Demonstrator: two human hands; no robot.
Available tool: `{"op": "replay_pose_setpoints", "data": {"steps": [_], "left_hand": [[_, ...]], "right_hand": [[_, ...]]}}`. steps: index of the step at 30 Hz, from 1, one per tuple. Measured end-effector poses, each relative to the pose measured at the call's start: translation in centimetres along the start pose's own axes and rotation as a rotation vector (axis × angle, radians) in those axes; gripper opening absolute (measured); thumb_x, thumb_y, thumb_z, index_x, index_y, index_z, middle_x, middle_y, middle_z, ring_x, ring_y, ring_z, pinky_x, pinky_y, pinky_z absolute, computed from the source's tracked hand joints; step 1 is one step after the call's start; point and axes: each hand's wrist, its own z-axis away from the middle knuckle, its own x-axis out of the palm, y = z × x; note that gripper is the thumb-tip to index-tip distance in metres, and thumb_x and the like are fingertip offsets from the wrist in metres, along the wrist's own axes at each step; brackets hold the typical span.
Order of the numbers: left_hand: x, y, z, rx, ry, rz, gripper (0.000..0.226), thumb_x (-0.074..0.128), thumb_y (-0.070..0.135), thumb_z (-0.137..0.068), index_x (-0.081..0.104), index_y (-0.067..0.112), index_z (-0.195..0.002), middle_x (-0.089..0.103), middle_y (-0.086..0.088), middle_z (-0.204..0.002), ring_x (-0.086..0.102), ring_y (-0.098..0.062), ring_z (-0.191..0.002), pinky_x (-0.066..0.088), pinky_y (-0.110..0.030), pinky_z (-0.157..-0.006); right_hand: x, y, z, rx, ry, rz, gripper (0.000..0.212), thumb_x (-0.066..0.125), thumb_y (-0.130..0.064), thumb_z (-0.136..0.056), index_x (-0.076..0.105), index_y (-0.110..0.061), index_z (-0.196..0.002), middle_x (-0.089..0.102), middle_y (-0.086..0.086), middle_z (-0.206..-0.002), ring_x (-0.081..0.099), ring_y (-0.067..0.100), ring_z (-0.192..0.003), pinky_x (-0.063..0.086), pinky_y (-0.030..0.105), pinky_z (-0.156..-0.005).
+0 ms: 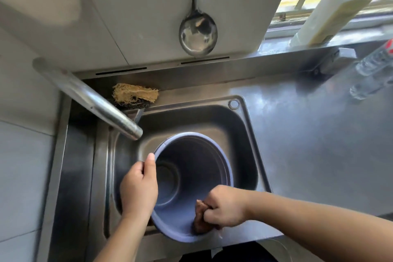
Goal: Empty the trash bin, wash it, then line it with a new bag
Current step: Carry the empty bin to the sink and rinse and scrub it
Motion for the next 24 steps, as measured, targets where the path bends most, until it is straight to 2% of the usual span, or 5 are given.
{"op": "replay_pose_setpoints", "data": {"steps": [3,6,13,20,24], "left_hand": [[-0.1,0.5,0.0,-0.02,-0.011,-0.002,0.055,0.041,0.05,-0.1,0.053,0.013,-0.062,0.059,-0.002,-0.06,0.054,-0.019,-0.06,0.035,-0.033,-0.052],[0.0,0.8,0.2,-0.024,-0.007,-0.013,0.055,0.041,0.049,-0.1,0.052,0.012,-0.061,0.058,-0.005,-0.06,0.054,-0.022,-0.06,0.035,-0.036,-0.053],[0.3,1.1,0.5,-0.036,0.012,-0.002,0.054,0.044,0.046,-0.1,0.043,0.016,-0.055,0.052,-0.003,-0.053,0.052,-0.023,-0.057,0.034,-0.034,-0.051],[0.7,1.1,0.9,-0.05,0.061,0.01,0.054,0.046,0.043,-0.101,0.039,0.018,-0.053,0.048,-0.001,-0.05,0.048,-0.02,-0.054,0.033,-0.034,-0.051],[0.7,1.4,1.1,-0.05,0.065,-0.001,0.053,0.044,0.045,-0.1,0.042,0.018,-0.055,0.051,-0.002,-0.053,0.051,-0.02,-0.056,0.034,-0.032,-0.051]], "right_hand": [[-4.7,1.4,2.4,0.078,0.065,-0.094,0.024,0.047,-0.022,-0.079,0.066,-0.012,-0.069,0.075,0.012,-0.077,0.072,0.026,-0.072,0.062,0.036,-0.07],[-10.7,3.3,3.1,0.075,0.327,-0.235,0.031,0.048,-0.016,-0.081,0.075,-0.028,-0.072,0.076,-0.005,-0.073,0.071,0.011,-0.068,0.055,0.019,-0.062],[-21.8,10.3,-2.6,0.208,1.079,0.468,0.033,0.046,-0.021,-0.096,0.067,-0.001,-0.112,0.065,0.021,-0.115,0.054,0.042,-0.109,0.044,0.044,-0.098],[-19.6,15.3,-8.2,0.485,0.58,0.571,0.098,0.031,-0.078,-0.081,0.006,-0.024,-0.159,0.005,0.009,-0.167,-0.001,0.04,-0.151,0.012,0.056,-0.12],[-20.2,15.4,-7.8,0.452,0.612,0.546,0.098,0.034,-0.077,-0.08,0.01,-0.024,-0.158,0.007,0.009,-0.167,0.0,0.042,-0.151,0.011,0.057,-0.12]]}}
